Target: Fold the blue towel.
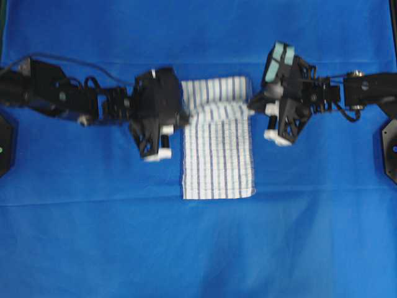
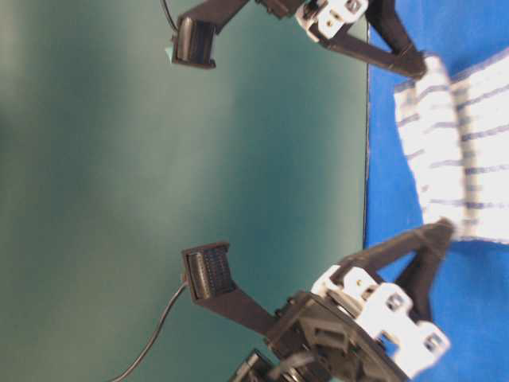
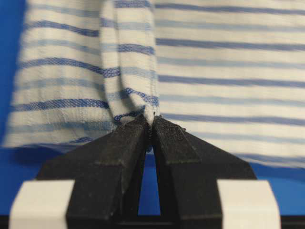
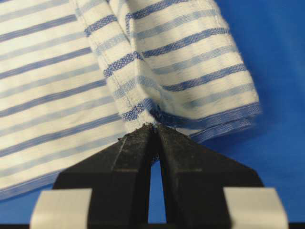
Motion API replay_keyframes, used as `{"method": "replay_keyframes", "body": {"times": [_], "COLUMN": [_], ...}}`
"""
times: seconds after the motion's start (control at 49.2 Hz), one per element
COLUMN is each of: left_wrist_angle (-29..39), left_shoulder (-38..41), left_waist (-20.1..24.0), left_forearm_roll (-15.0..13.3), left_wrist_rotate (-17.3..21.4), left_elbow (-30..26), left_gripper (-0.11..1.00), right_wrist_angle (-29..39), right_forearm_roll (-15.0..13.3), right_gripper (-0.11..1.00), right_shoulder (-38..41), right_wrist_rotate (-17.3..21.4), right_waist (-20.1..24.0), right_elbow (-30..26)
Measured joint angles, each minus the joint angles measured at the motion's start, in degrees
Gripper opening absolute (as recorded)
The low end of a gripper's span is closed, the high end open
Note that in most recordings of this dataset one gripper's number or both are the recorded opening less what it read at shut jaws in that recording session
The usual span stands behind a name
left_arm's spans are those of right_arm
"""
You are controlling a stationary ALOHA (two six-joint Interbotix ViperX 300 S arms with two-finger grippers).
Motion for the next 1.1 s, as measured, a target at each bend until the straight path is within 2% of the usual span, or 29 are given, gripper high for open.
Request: {"method": "replay_keyframes", "body": {"times": [0.203, 0.488, 0.711, 1.098], "left_wrist_angle": [3.08, 6.15, 8.96, 10.55], "left_shoulder": [0.00, -0.09, -0.09, -0.09], "left_waist": [-4.04, -10.28, -13.71, -13.71], "left_forearm_roll": [-0.09, 0.00, -0.09, -0.09], "left_wrist_rotate": [-5.62, -9.76, -10.37, -10.28], "left_elbow": [-0.09, -1.49, -3.43, -3.60], "left_gripper": [0.03, 0.03, 0.03, 0.03], "right_wrist_angle": [2.20, 3.43, 3.87, 3.96], "right_forearm_roll": [0.09, 0.09, 0.18, 0.18], "right_gripper": [0.05, 0.06, 0.05, 0.06], "right_shoulder": [-0.79, -0.70, -0.79, -0.18], "right_wrist_rotate": [4.57, 9.67, 11.95, 13.45], "right_waist": [7.29, 14.50, 18.19, 20.39], "right_elbow": [0.62, 0.70, 0.62, 0.00]}}
